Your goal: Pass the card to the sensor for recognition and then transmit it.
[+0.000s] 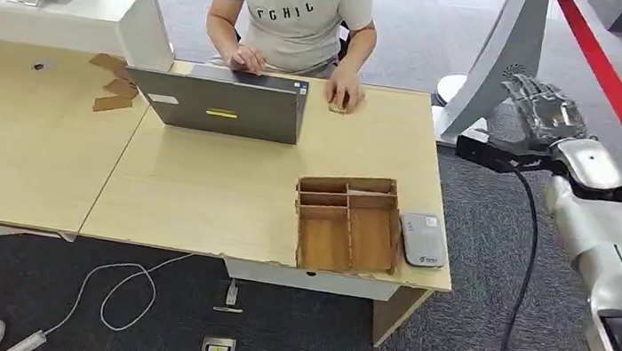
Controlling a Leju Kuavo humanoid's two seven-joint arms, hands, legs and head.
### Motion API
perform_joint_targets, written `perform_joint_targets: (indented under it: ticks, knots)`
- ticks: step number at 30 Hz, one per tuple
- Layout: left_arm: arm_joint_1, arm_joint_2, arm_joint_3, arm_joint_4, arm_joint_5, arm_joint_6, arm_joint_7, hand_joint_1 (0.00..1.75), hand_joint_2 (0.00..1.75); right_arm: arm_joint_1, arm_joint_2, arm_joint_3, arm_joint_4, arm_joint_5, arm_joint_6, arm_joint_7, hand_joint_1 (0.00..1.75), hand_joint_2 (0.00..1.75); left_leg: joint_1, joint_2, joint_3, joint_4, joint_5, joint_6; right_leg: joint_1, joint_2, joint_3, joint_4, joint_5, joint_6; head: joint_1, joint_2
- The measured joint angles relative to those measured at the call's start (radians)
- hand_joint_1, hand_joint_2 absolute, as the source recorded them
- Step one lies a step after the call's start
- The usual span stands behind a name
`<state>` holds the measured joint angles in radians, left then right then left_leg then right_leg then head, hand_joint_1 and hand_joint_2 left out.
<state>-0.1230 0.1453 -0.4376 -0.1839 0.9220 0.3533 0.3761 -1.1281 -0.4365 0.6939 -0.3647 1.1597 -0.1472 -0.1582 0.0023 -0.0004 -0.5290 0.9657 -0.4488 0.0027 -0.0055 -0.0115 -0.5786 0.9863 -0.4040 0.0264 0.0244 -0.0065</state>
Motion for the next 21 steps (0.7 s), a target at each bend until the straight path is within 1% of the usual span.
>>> perform_joint_targets:
  ticks: [2, 4, 6, 8, 11, 14, 16, 18, 21]
  knots:
    - [0.001, -0.003, -0.003, 0.0, 0.003, 0.004, -0.004, 0.0, 0.0, 0.012, -0.031, -0.013, 0.012, -0.012, 0.01, 0.026, 0.0, 0.0, 0.0, 0.0, 0.0, 0.0, 0.0, 0.0, 0.0, -0.001, 0.0, 0.0, 0.0, 0.0, 0.0, 0.0]
    - [0.003, -0.003, -0.005, 0.0, 0.002, -0.028, -0.015, 0.0, 0.0, 0.047, -0.065, -0.026, 0.023, -0.028, 0.029, 0.04, 0.0, 0.0, 0.001, -0.001, 0.0, 0.0, 0.0, 0.0, 0.002, -0.001, 0.001, -0.001, 0.0, 0.0, 0.0, 0.0]
    - [0.003, 0.0, -0.007, 0.0, 0.001, -0.051, -0.027, 0.0, 0.0, 0.125, -0.101, -0.048, 0.031, -0.073, 0.027, 0.052, 0.0, 0.0, 0.004, -0.003, 0.001, 0.0, -0.001, 0.001, 0.004, -0.003, 0.005, -0.003, -0.001, 0.0, 0.001, 0.0]
    - [0.003, 0.0, -0.01, 0.0, 0.007, -0.053, -0.036, 0.0, 0.0, 0.217, -0.131, -0.073, 0.041, -0.115, 0.015, 0.052, 0.0, 0.0, 0.004, -0.003, 0.001, -0.001, -0.001, 0.001, 0.005, -0.003, 0.006, -0.004, 0.0, 0.0, 0.0, 0.0]
    - [0.003, 0.002, -0.018, 0.0, 0.018, -0.043, -0.044, 0.0, 0.0, 0.353, -0.161, -0.112, 0.053, -0.177, -0.017, 0.058, 0.0, 0.0, 0.004, -0.004, -0.001, -0.001, -0.002, 0.002, 0.005, -0.003, 0.004, -0.004, -0.001, 0.0, 0.0, 0.0]
    - [0.003, 0.002, -0.025, 0.0, 0.021, -0.031, -0.045, 0.0, 0.0, 0.462, -0.176, -0.158, 0.066, -0.21, -0.058, 0.069, 0.0, 0.0, 0.004, -0.003, -0.001, -0.001, -0.003, 0.002, 0.005, -0.003, 0.004, -0.004, -0.002, 0.0, 0.0, 0.0]
    - [0.003, 0.0, -0.029, 0.0, 0.029, -0.025, -0.045, 0.0, 0.0, 0.519, -0.182, -0.18, 0.073, -0.237, -0.059, 0.08, 0.0, 0.0, 0.004, -0.003, -0.001, -0.001, -0.003, 0.002, 0.005, -0.003, 0.003, -0.004, -0.002, 0.0, 0.0, 0.0]
    - [0.001, -0.002, -0.03, 0.0, 0.036, -0.016, -0.044, 0.0, 0.0, 0.582, -0.182, -0.214, 0.078, -0.289, -0.06, 0.097, 0.0, 0.0, 0.004, -0.003, -0.001, -0.001, -0.003, 0.002, 0.005, -0.003, 0.004, -0.004, -0.002, 0.0, 0.0, 0.0]
    - [0.002, -0.006, -0.031, 0.0, 0.042, -0.006, -0.042, 0.0, 0.0, 0.682, -0.17, -0.272, 0.088, -0.346, -0.08, 0.106, 0.0, 0.0, 0.004, -0.004, -0.002, -0.001, -0.003, 0.002, 0.005, -0.004, 0.004, -0.004, -0.003, 0.0, 0.0, 0.0]
